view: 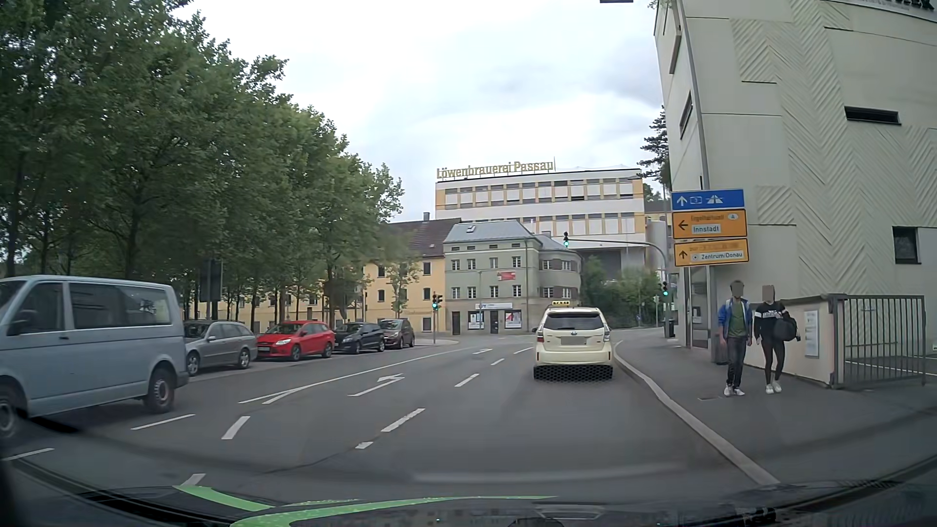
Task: Follow the waypoints while adhering to traffic rules and regulations
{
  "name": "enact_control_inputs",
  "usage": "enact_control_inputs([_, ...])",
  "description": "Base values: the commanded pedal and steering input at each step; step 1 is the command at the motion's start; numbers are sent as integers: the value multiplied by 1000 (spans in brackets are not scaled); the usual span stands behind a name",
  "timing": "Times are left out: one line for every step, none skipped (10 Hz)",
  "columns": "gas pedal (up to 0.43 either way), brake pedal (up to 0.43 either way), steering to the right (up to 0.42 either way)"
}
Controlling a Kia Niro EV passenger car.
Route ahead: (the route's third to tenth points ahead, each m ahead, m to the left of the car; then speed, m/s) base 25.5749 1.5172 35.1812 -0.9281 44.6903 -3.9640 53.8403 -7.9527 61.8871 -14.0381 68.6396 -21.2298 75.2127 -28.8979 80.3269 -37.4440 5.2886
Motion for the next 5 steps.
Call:
enact_control_inputs([228,0,151])
enact_control_inputs([228,0,127])
enact_control_inputs([228,0,101])
enact_control_inputs([228,0,78])
enact_control_inputs([228,0,65])
